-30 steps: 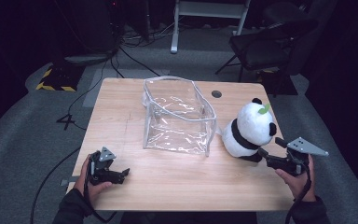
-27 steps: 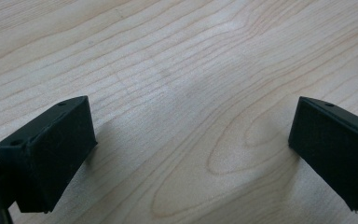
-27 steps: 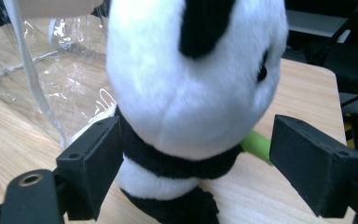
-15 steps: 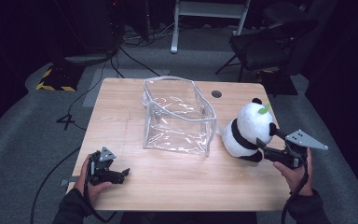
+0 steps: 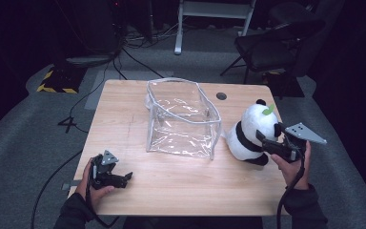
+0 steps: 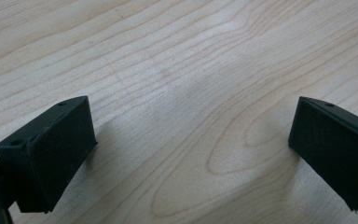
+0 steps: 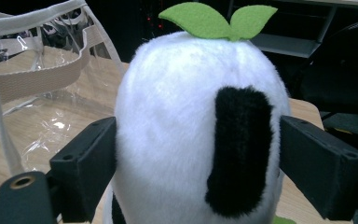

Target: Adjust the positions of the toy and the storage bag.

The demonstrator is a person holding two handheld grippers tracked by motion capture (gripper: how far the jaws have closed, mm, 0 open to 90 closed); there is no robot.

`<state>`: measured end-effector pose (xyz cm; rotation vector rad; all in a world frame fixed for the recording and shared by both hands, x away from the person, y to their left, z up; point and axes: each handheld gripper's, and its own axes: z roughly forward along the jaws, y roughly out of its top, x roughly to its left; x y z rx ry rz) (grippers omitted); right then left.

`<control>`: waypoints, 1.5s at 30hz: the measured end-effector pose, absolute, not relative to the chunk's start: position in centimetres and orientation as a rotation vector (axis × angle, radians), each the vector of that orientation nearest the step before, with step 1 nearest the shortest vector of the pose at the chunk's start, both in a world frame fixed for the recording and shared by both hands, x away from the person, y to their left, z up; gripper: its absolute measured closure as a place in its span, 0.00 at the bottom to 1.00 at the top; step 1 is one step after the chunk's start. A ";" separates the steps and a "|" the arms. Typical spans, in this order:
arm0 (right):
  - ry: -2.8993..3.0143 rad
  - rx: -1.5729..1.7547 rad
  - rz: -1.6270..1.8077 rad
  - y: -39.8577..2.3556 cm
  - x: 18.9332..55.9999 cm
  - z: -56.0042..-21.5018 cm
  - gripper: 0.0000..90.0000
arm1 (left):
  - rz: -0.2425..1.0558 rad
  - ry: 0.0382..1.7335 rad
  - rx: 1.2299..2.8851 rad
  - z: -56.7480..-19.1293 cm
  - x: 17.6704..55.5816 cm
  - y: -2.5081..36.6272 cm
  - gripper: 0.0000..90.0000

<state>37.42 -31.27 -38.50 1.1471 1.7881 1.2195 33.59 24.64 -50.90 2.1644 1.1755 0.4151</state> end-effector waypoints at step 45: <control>1.843 1.280 1.276 -32.8 39.8 -41.3 0.25 | 0.413 1.176 2.164 -50.9 33.6 24.6 0.01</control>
